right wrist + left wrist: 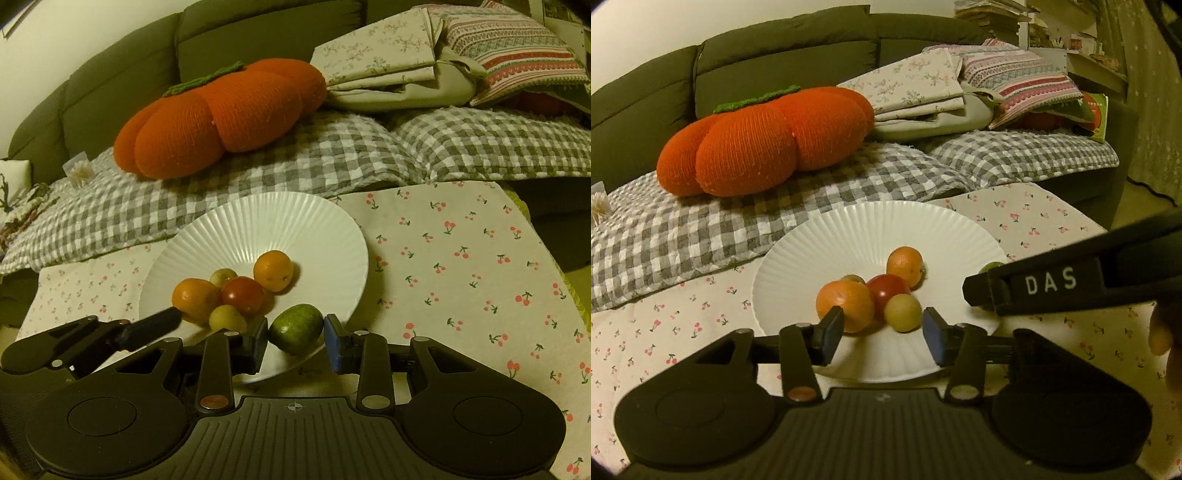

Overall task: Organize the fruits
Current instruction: 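Carry both fruits to the white plate and open both tools to release them, then move both tools back from the plate toward the remaining fruits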

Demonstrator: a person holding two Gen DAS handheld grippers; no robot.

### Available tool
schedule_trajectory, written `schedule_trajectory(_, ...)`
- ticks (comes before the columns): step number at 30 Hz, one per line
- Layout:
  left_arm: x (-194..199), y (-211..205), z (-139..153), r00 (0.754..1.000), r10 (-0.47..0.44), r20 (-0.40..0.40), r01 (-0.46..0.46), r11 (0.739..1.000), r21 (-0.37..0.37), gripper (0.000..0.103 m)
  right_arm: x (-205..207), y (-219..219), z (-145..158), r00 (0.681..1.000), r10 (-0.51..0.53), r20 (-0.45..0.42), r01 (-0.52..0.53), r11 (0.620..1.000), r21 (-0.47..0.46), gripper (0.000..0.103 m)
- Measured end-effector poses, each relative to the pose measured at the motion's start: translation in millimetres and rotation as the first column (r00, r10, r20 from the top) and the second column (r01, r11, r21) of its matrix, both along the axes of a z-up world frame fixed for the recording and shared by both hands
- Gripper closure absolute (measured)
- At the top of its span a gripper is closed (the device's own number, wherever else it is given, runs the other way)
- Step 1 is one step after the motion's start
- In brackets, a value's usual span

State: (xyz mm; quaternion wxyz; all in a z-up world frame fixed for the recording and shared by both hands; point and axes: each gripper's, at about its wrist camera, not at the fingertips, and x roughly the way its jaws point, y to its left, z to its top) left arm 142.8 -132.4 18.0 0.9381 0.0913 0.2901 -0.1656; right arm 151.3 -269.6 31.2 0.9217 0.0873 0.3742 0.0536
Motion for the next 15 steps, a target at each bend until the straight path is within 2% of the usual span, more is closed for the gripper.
schedule_trajectory(3,-4,2,7,1.000,0.006,0.010,-0.005,1.000,-0.012,0.050,0,-3,2,1.000,-0.010,0.002,0.010,1.000,0.015,0.070)
schedule_trajectory(10,-10,23,25,0.999,0.045,0.006,-0.044,0.997,-0.059,0.047,-1,-24,12,0.999,-0.047,0.004,0.047,0.994,0.102,0.070)
schedule_trajectory(13,-12,35,29,0.998,0.068,-0.007,-0.068,0.995,-0.077,0.046,-1,-33,14,0.998,-0.061,0.000,0.061,0.986,0.156,0.062)
schedule_trajectory(15,-14,43,31,0.996,0.089,-0.018,-0.090,0.992,-0.088,0.046,0,-35,14,0.998,-0.058,-0.001,0.057,0.982,0.183,0.061)
